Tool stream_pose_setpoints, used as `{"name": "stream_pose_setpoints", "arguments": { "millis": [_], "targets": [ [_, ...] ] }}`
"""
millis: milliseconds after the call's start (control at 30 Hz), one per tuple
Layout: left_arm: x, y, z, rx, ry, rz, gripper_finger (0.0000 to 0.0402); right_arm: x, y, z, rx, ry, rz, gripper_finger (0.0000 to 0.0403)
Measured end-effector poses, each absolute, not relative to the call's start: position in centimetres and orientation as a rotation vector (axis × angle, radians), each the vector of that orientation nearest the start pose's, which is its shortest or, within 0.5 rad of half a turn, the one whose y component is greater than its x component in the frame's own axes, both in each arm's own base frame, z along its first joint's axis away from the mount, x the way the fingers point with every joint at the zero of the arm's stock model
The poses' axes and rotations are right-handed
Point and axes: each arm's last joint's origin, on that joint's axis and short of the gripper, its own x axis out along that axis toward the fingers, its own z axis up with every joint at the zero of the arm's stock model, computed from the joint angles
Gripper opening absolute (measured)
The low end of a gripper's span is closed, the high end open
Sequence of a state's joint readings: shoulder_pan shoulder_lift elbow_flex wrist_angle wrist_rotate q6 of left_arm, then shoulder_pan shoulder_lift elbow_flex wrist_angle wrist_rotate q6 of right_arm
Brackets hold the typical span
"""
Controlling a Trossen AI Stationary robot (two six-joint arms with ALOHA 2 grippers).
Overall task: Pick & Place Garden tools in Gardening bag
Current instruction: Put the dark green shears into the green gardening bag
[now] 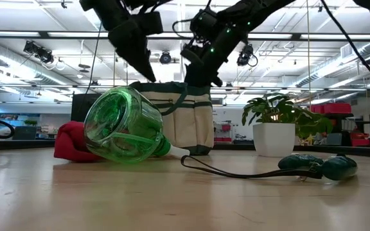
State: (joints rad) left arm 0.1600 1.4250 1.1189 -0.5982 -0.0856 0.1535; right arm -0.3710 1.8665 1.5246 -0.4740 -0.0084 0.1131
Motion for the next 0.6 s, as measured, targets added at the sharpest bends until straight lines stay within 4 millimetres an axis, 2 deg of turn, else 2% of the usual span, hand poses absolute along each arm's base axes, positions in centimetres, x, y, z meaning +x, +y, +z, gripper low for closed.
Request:
{"name": "stream_pose_setpoints", "arguments": {
  "millis": [267,600],
  "targets": [
    [28.7,4.9,29.6,0.107,0.952,0.155,0.0178,37.8,-14.0,27.7,0.253,0.775,-0.373,0.0174],
    [27.8,4.6,30.5,0.059,1.044,0.112,0.0177,37.7,-12.4,28.4,0.243,0.785,-0.33,0.0174]
  ]
}}
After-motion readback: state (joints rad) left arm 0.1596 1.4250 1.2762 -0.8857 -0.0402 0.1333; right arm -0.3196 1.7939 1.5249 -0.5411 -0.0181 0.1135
